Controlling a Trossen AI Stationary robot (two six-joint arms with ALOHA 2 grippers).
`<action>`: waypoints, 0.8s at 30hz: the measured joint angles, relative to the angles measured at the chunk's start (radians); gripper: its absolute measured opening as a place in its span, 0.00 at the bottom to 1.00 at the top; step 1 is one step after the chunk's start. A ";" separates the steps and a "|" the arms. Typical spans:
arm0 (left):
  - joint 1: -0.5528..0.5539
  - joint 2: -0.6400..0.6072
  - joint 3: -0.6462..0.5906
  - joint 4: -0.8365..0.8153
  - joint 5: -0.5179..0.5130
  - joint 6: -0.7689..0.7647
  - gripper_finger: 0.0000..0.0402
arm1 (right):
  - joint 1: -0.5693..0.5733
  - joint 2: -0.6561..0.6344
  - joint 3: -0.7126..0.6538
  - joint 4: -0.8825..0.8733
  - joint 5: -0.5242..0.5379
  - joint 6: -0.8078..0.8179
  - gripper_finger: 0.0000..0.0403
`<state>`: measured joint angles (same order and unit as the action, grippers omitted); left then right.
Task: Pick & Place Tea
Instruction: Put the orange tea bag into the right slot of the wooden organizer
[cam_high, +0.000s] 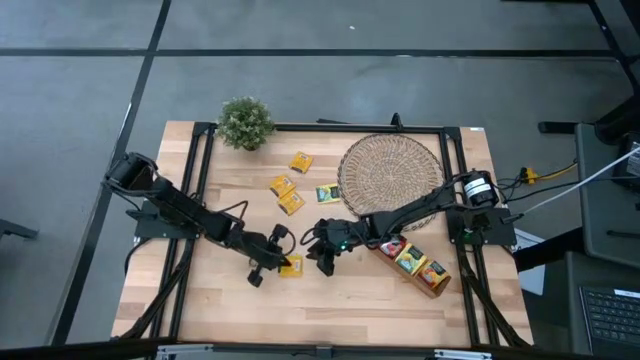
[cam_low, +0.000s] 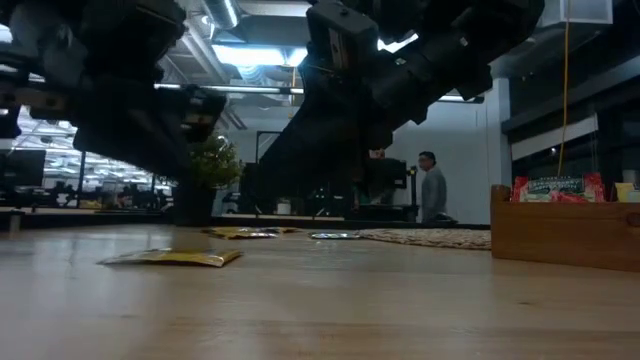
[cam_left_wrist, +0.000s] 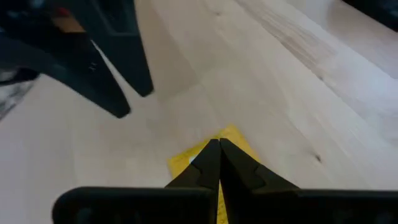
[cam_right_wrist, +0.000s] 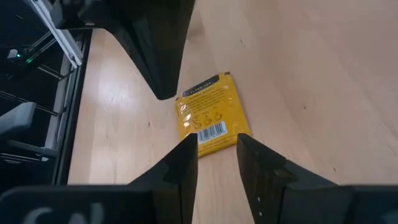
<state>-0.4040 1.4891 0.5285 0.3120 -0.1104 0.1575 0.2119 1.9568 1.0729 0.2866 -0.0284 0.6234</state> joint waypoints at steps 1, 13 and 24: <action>-0.007 -0.007 0.000 -0.002 -0.020 -0.012 0.01 | 0.000 0.000 0.000 0.002 0.000 0.001 0.27; -0.019 -0.181 0.001 -0.335 -0.086 -0.290 0.01 | 0.038 0.000 0.000 0.068 0.000 0.030 0.02; 0.008 -0.139 0.001 -0.381 -0.118 -0.411 0.01 | 0.063 0.081 0.078 0.106 0.021 0.063 0.01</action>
<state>-0.3959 1.3505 0.5294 -0.0690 -0.2281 -0.2531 0.2749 2.0377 1.1512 0.3921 -0.0073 0.6859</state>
